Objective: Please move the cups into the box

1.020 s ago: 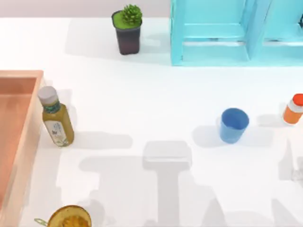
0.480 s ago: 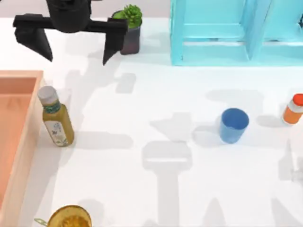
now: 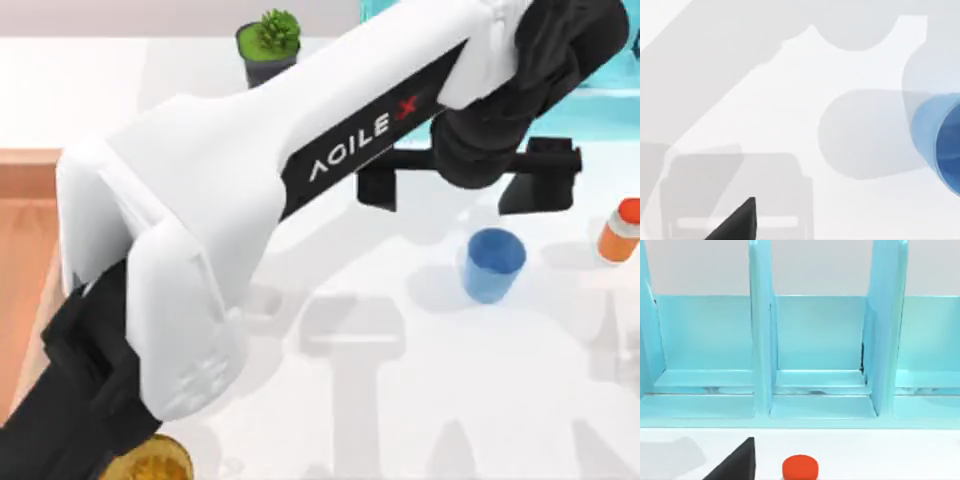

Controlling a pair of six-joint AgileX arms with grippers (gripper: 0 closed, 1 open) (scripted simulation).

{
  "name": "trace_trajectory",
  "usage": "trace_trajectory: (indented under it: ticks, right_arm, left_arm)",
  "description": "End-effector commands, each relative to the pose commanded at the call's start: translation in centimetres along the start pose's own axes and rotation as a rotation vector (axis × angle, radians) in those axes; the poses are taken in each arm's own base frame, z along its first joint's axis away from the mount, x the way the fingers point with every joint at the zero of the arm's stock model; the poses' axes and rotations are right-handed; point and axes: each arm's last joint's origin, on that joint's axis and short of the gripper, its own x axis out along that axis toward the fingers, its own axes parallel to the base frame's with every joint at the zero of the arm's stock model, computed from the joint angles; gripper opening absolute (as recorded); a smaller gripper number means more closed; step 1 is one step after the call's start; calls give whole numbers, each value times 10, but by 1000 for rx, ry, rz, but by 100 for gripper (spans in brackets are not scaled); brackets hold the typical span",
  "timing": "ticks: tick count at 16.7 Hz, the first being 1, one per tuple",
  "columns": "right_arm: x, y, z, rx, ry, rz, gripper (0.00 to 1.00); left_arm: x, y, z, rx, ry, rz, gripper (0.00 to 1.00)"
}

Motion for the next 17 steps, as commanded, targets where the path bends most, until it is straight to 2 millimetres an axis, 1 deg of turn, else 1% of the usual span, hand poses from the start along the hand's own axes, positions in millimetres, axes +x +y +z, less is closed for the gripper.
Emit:
trace_trajectory:
  ticks: [1, 2, 3, 8, 9, 12, 17]
  right_arm:
    - [0, 0, 0, 0, 0, 0, 100]
    - [0, 0, 0, 0, 0, 0, 100]
    - [0, 0, 0, 0, 0, 0, 100]
    - [0, 0, 0, 0, 0, 0, 100]
    - [0, 0, 0, 0, 0, 0, 100]
    - [0, 0, 0, 0, 0, 0, 100]
    - [0, 0, 0, 0, 0, 0, 100]
  left_arm:
    - [2, -14, -10, -3, -11, -8, 100]
    - [4, -22, -16, -4, -18, -14, 100]
    - [5, -27, -20, -5, -22, -17, 100]
    - [6, -26, -19, -5, -18, -15, 100]
    - [9, -26, -19, -5, -19, -16, 100]
    - [32, -29, -17, -5, -22, -17, 100]
    - [86, -30, -16, -5, -22, -17, 100]
